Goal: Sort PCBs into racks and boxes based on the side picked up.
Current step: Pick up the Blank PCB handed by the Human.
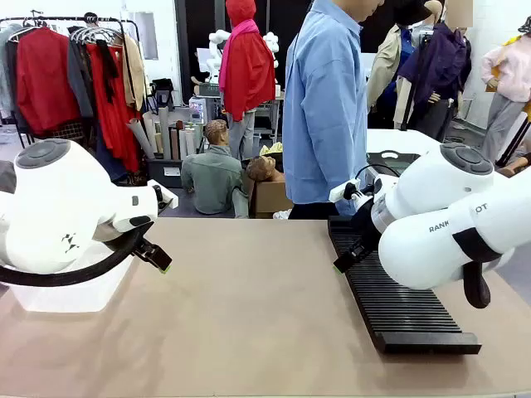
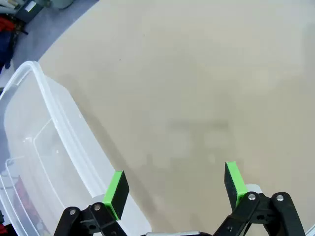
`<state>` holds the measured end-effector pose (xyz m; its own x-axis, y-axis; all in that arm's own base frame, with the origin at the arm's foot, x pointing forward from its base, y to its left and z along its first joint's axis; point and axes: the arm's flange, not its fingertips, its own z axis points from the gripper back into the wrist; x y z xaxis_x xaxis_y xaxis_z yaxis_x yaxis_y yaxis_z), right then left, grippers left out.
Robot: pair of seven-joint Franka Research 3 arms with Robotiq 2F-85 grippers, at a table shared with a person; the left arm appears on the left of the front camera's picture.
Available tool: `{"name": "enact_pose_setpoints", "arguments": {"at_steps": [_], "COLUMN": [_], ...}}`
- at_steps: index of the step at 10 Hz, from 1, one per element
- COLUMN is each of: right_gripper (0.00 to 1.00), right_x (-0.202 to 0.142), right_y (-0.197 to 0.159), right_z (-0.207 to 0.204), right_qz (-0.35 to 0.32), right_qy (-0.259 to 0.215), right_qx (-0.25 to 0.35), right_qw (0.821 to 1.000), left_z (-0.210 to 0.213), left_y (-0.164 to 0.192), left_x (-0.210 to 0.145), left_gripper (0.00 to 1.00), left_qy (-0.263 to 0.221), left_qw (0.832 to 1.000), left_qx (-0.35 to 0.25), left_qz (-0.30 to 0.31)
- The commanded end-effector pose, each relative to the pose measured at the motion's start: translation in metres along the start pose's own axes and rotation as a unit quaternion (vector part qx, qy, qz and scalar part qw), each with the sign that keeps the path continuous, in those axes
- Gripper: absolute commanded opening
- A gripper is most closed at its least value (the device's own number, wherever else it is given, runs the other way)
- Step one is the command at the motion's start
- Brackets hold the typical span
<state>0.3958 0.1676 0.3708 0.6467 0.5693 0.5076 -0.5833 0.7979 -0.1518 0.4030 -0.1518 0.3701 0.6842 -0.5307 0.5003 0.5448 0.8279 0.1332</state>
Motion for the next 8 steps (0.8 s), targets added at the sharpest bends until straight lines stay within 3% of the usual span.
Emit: {"name": "enact_pose_setpoints", "arguments": {"at_steps": [1, 8], "right_gripper": [1.0, 1.0], "right_x": [0.0, 0.0], "right_y": [0.0, 0.0], "right_z": [0.0, 0.0], "right_qz": [0.0, 0.0], "right_qy": [0.0, 0.0], "right_qx": [0.0, 0.0], "right_qw": [1.0, 1.0], "left_z": [0.0001, 0.0001], "left_y": [0.0, 0.0], "left_x": [0.0, 0.0], "left_gripper": [1.0, 1.0], "left_qy": [0.0, 0.0], "left_qw": [1.0, 1.0], "left_qx": [0.0, 0.0], "left_qz": [0.0, 0.0]}}
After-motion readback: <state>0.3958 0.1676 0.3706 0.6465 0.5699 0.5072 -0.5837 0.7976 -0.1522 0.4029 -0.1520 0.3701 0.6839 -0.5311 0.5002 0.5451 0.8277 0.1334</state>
